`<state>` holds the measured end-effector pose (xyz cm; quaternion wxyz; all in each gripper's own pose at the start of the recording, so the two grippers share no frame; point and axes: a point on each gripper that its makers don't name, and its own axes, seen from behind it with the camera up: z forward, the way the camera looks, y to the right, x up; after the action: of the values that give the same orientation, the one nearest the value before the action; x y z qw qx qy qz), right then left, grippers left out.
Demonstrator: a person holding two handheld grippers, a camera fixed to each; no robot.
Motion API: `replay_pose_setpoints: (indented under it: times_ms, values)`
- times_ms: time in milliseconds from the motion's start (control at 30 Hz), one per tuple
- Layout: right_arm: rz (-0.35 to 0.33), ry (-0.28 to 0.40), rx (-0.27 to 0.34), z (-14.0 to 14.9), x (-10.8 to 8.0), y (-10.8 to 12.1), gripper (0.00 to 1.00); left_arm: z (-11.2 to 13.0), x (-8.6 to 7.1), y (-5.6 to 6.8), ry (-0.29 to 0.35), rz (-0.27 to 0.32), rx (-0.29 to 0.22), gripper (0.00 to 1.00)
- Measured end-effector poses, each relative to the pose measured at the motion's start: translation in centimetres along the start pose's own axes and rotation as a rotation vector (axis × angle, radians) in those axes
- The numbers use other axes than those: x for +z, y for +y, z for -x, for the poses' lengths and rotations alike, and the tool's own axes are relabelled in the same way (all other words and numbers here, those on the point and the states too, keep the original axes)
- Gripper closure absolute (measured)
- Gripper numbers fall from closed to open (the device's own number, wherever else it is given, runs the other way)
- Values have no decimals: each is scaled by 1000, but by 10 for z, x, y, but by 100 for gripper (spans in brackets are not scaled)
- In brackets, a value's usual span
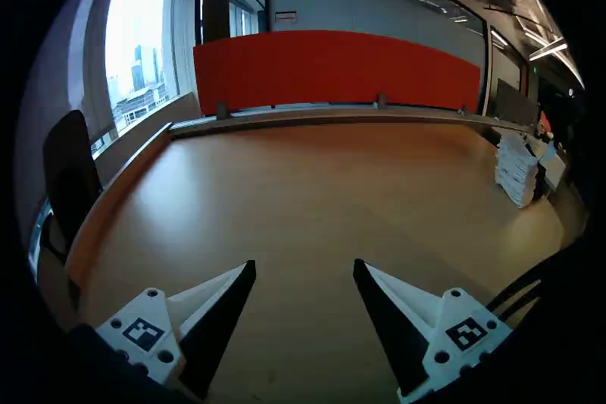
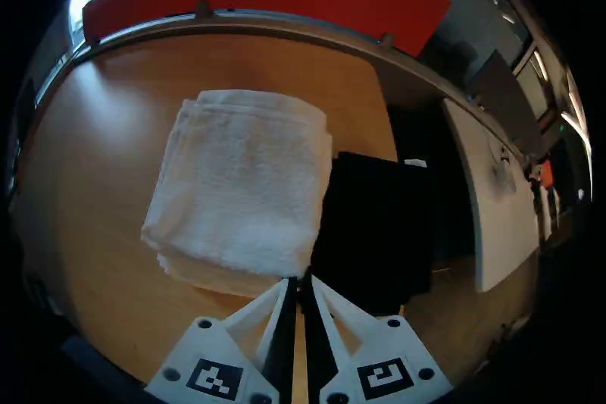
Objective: Fold towel
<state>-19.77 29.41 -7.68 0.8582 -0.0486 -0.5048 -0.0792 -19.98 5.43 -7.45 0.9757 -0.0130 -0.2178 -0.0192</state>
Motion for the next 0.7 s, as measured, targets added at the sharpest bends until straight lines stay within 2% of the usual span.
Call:
replay_pose_setpoints:
  times_ms: [167,467,633,700]
  values:
    - [-8,7,1,1,-1,-3,89,0,0,-1,0,-2,3,4]
    - [8,27,-16,3,-3,-3,56,-1,2,0,2,0,2,4]
    - [10,51,-8,2,-5,-4,35,-2,2,1,5,3,3,4]
    - [7,61,-1,2,-6,-6,30,-3,2,1,6,3,3,4]
